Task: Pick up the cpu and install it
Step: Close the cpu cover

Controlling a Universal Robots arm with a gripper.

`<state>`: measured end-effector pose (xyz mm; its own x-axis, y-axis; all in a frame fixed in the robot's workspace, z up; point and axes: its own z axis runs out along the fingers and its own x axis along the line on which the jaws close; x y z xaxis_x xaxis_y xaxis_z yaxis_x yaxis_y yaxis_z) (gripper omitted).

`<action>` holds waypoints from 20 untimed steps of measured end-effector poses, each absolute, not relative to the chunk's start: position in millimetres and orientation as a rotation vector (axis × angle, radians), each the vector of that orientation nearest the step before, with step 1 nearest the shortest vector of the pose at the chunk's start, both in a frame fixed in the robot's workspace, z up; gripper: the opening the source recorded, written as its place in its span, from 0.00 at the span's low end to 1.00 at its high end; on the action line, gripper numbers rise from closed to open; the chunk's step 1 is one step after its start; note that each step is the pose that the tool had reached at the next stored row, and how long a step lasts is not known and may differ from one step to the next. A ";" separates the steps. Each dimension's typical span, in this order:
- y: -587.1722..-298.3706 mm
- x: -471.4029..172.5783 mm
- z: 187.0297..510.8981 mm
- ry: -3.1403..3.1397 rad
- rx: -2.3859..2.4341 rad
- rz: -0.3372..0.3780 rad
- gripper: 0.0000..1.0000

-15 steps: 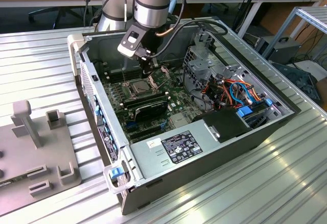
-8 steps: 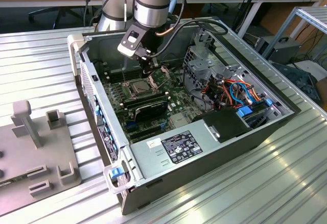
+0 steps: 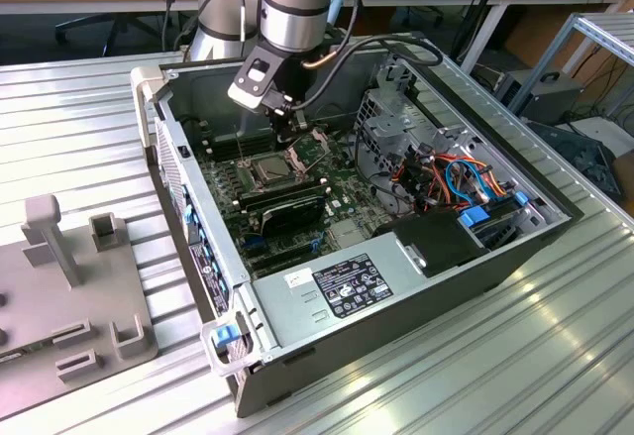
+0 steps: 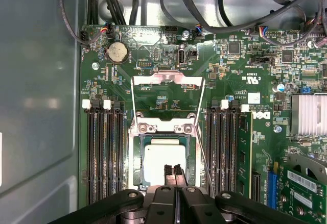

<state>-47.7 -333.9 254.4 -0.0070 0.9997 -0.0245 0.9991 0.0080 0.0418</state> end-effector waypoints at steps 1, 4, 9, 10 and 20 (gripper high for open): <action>-333.8 -47.7 257.5 2.196 2.180 0.020 0.11; -333.8 -47.6 263.7 2.196 2.180 0.020 0.11; -333.8 -47.6 271.2 2.196 2.180 0.020 0.11; -333.8 -47.6 271.2 2.196 2.180 0.021 0.11; -333.8 -33.0 271.3 2.196 2.180 0.020 0.11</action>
